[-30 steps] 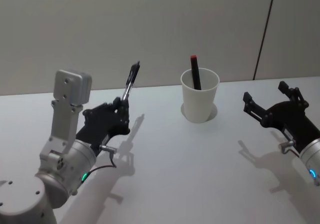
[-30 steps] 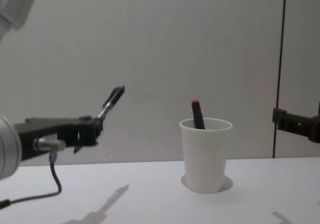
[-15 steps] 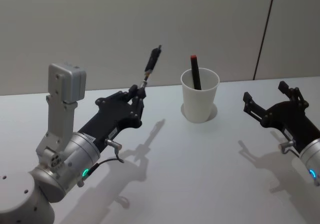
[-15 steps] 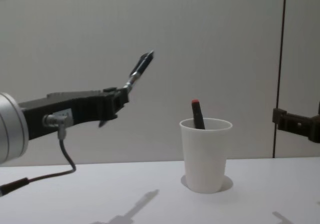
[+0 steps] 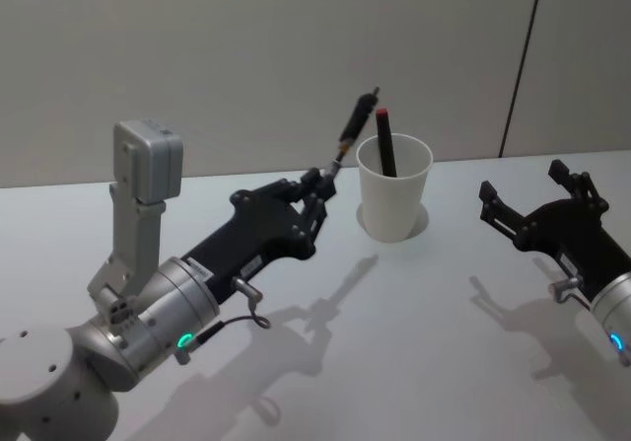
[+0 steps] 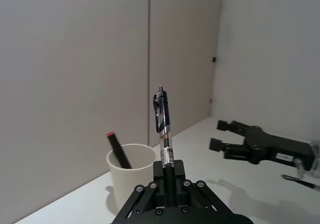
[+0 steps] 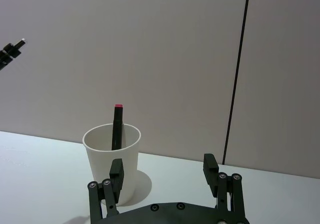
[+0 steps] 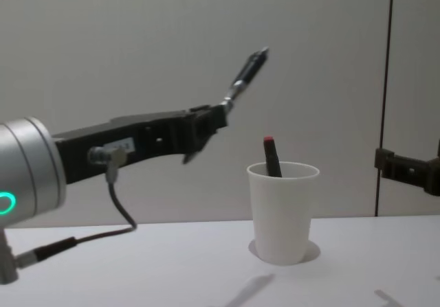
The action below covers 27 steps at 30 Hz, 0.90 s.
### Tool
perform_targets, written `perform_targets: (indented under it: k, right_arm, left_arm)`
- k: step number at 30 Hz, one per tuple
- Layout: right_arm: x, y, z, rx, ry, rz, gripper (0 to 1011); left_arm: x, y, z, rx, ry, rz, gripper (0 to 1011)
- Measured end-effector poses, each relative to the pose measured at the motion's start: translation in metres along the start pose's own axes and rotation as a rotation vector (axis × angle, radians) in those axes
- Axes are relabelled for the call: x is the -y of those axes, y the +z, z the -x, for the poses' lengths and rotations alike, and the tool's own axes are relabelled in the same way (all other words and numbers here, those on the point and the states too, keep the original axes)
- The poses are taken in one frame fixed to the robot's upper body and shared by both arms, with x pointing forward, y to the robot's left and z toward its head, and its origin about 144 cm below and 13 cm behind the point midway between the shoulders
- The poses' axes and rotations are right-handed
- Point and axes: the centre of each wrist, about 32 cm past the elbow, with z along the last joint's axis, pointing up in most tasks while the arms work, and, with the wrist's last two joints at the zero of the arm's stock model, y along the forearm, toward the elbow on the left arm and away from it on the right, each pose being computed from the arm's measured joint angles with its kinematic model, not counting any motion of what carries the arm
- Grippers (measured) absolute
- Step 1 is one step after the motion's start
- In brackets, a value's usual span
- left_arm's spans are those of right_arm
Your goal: Place the pen into the pen holder.
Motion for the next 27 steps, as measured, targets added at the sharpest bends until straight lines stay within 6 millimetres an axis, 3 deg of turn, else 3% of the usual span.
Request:
perform_targets:
  k: [14,27]
  right_arm:
    - [0.0,0.0,0.0,0.0,0.0,0.0,1002]
    - [0.0,0.0,0.0,0.0,0.0,0.0,1002]
  left_arm:
    - [0.016,-0.007,-0.005,-0.081,-0.216,-0.008,116]
    - [0.029,-0.014,-0.006,-0.13,-0.313,-0.017,116]
